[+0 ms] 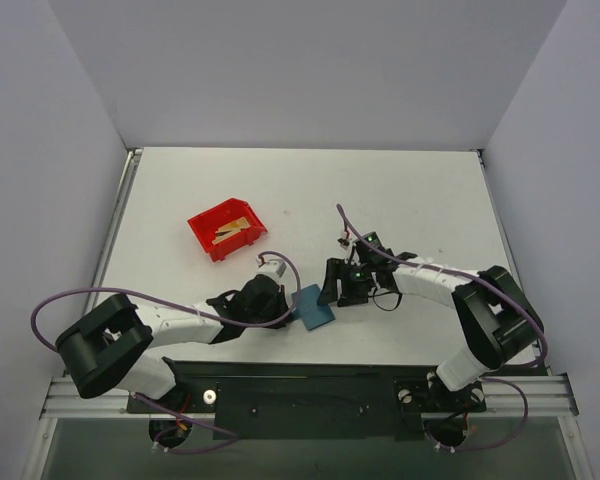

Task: Put the credit cards into the card holder
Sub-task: Close the card holder at the center of the board, then turn over the card holder at the center of the board.

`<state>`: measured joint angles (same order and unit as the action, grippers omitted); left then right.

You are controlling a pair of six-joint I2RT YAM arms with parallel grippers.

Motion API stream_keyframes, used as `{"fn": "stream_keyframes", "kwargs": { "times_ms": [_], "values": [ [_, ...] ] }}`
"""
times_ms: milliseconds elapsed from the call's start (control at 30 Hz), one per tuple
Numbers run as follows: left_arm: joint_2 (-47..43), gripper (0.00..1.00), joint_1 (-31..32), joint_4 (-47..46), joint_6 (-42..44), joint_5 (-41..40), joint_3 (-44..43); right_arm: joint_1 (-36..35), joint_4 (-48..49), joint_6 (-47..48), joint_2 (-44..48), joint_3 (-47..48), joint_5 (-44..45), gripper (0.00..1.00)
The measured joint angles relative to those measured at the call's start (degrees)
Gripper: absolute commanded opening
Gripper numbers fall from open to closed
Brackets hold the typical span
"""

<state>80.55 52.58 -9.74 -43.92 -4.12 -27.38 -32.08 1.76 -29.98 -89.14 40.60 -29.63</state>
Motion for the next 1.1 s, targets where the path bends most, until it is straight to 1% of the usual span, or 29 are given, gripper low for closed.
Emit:
{"fn": "stream_keyframes", "kwargs": {
  "times_ms": [267, 500, 567, 667, 733, 800, 833, 900, 1100],
  "values": [
    [1.64, 0.00, 0.00, -0.33, 0.13, 0.31, -1.29, 0.66, 8.09, -1.86, -4.50, 0.00, -7.45, 0.52],
    [2.69, 0.00, 0.00, -0.28, 0.31, 0.42, -2.29, 0.96, 13.60, -4.15, -6.27, -1.51, -10.75, 0.44],
    [2.80, 0.00, 0.00, -0.24, 0.46, 0.50, -2.40, 1.29, 14.97, -4.79, -6.36, -2.23, -11.17, 0.38],
    [2.99, 0.00, 0.00, 0.04, 0.68, 0.57, -2.71, 1.70, 17.33, -5.88, -6.54, -3.52, -11.39, 0.33],
    [3.04, 0.00, 0.00, 0.11, 0.70, 0.61, -2.78, 2.08, 18.91, -6.64, -6.91, -4.17, -11.89, 0.27],
    [3.04, 0.00, 0.00, 0.13, 0.72, 0.61, -2.78, 2.38, 20.13, -7.37, -7.19, -4.72, -12.07, 0.18],
    [3.04, 0.00, 0.00, 0.11, 0.70, 0.61, -2.78, 2.49, 20.63, -7.63, -7.30, -4.98, -12.09, 0.09],
    [3.04, 0.00, 0.00, 0.13, 0.72, 0.61, -2.78, 2.64, 21.35, -7.93, -7.45, -5.46, -11.76, 0.00],
    [2.97, 0.00, 0.00, 0.26, 0.72, 0.57, -2.80, 2.86, 21.42, -9.20, -6.43, -5.90, -11.58, 0.00]
  ]
}}
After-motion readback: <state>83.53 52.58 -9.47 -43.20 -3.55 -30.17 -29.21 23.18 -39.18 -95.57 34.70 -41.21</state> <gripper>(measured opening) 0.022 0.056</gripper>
